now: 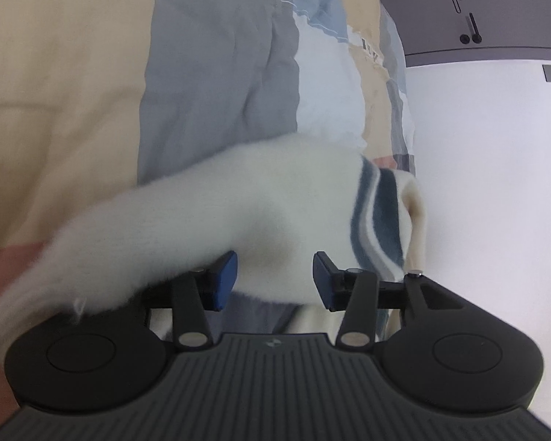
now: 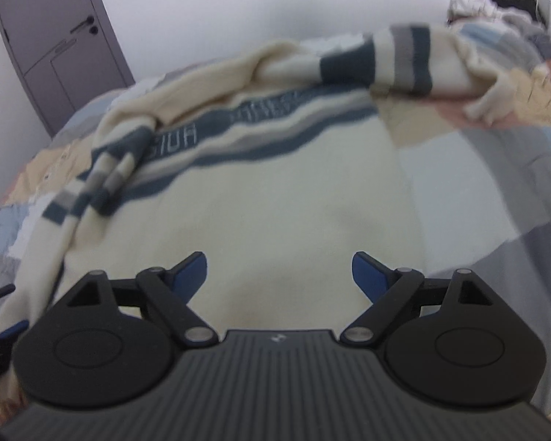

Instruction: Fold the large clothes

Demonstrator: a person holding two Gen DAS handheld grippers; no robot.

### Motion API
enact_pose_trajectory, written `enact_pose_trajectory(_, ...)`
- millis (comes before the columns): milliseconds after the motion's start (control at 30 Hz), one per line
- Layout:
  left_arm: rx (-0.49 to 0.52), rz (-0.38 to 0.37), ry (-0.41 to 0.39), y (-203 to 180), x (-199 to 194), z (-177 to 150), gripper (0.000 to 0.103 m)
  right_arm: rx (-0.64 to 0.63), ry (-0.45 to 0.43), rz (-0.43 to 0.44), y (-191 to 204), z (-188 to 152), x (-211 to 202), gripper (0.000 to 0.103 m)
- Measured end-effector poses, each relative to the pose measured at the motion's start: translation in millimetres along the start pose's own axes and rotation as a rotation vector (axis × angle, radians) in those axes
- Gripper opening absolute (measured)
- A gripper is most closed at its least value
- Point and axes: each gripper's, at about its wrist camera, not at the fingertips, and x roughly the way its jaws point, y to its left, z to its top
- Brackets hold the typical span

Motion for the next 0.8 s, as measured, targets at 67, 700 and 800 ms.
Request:
enact_pose_trajectory(67, 0.007, 0.002, 0.013, 1, -4, -8, 0.054, 0.032, 0.025, 0.027, 2, -1, 6, 0.088)
enact_pose_trajectory(700, 0.042, 0.265, -0.161, -35, 24, 44, 0.052, 0.048, 0.019, 0.1, 11, 3, 34, 0.087)
enact_pose_trajectory(800, 0.09, 0.328, -0.198, -50, 32, 65, 0.043, 0.026, 0.014, 0.091, 14, 5, 41, 0.087)
